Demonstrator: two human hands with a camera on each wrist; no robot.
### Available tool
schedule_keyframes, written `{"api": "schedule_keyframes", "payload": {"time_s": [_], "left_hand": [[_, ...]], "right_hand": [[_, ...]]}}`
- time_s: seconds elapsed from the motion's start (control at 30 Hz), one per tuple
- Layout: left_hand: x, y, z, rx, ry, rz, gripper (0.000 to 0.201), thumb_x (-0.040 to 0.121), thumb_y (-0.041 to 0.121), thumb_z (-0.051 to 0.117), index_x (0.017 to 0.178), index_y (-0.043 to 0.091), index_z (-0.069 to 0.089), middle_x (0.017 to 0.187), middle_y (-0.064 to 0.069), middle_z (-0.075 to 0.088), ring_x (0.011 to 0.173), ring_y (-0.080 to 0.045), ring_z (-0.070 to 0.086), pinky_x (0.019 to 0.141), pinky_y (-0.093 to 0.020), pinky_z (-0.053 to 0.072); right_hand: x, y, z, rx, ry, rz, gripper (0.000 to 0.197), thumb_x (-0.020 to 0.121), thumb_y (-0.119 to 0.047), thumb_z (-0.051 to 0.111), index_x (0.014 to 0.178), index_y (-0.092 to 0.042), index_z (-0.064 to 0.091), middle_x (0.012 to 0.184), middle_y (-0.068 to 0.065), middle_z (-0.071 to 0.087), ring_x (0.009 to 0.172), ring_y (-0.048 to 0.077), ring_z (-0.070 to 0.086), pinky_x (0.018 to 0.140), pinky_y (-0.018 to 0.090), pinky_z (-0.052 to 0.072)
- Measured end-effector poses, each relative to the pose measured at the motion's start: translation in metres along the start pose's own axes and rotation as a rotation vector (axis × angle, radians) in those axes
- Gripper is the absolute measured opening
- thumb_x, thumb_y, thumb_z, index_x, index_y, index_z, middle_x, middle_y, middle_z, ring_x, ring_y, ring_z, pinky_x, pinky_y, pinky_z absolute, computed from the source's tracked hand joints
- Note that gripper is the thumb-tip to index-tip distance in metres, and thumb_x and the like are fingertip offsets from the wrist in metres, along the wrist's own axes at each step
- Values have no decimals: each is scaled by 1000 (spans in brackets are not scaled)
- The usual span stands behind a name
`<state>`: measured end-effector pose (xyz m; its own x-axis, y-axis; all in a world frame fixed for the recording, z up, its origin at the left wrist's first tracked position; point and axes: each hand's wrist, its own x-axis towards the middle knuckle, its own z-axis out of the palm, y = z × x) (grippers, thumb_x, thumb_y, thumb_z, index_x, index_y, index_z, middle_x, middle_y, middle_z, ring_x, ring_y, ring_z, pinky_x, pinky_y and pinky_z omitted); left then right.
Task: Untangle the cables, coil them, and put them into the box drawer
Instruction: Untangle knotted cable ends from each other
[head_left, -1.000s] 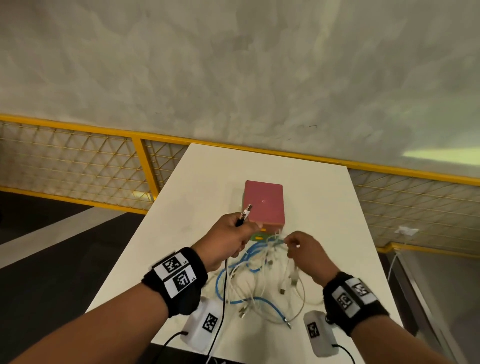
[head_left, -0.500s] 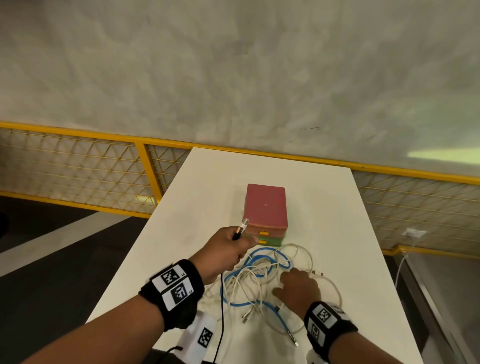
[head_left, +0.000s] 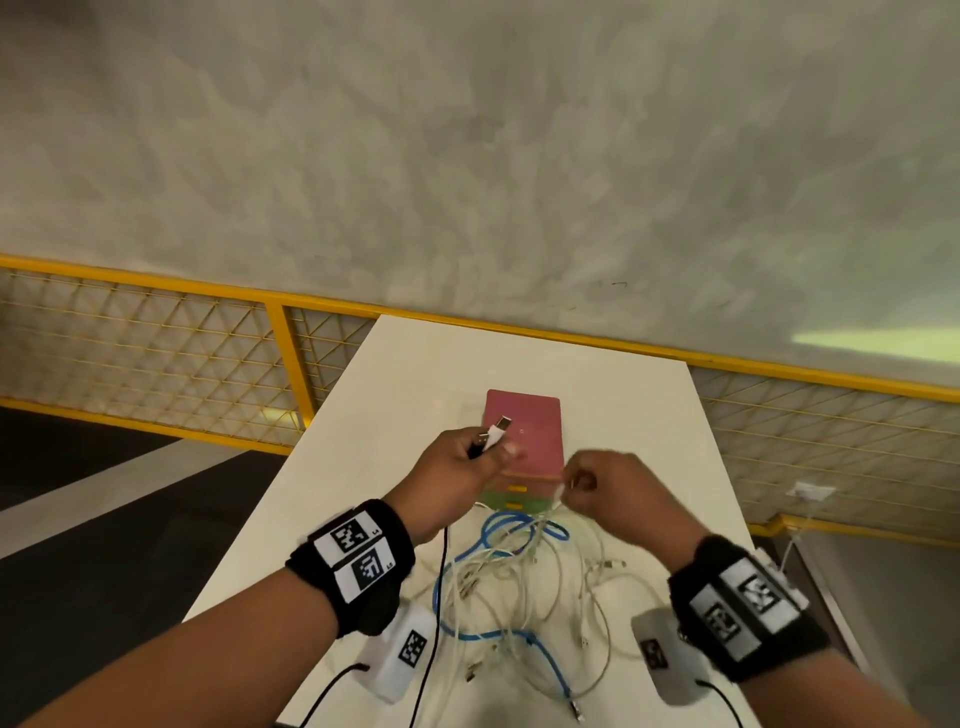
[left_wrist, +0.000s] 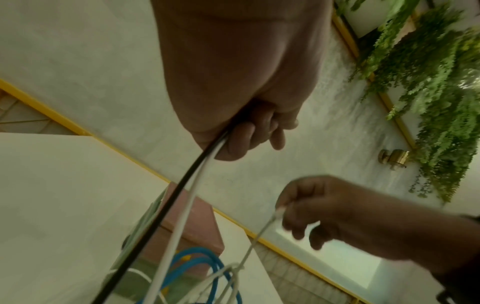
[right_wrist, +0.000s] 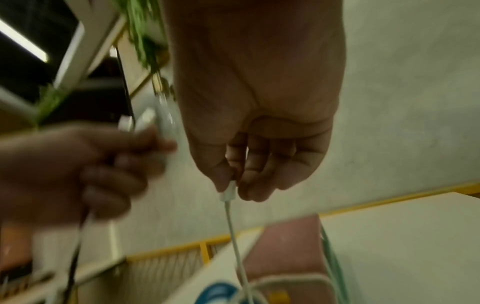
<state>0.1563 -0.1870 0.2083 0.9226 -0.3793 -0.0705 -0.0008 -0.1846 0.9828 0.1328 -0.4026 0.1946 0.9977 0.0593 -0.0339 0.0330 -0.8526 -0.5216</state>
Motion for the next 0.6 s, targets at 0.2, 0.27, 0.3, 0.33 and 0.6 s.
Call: {"api": "schedule_keyframes", "payload": {"time_s": [0.2,0.27,0.3,0.33,0.6], "left_hand": [[11,39,8,40,-123,115,27,98,36,54,96,13,67,93,-5,64,79,-13,56,69,-27,43],[11,55,10,35,-174,135,28,101,35,49,114,18,67,109,-2,70,94,-9,62,80,-30,47],[11,62,12,20,-186,151,31,101,36,48,118,17,67,111,-2,71,98,-8,63,84,-31,48],[12,68,13,5,-188,175,33,100,38,48,117,17,67,111,-4,72,100,-8,64,87,-35,49],[10,66,13,-54,-154,226,26,103,23,46,95,16,70,90,-2,74,87,-14,70,87,-34,53]], "right_hand": [[-8,-67,-89,587,178,-119,10,82,-8,71,84,-18,71,73,3,67,66,13,61,57,33,53],[-10,-83,-101,685,225,-147,15,84,-7,69,81,-22,71,76,2,67,67,13,63,56,30,53],[-10,-89,-104,707,236,-151,15,85,-7,68,81,-21,71,75,1,68,65,13,63,54,28,52],[-11,-94,-106,723,238,-150,14,86,-5,66,82,-18,71,73,2,68,61,13,63,52,25,50],[-18,-104,-87,752,266,-114,11,91,-7,61,86,-5,70,67,10,64,49,12,56,45,15,43]]}}
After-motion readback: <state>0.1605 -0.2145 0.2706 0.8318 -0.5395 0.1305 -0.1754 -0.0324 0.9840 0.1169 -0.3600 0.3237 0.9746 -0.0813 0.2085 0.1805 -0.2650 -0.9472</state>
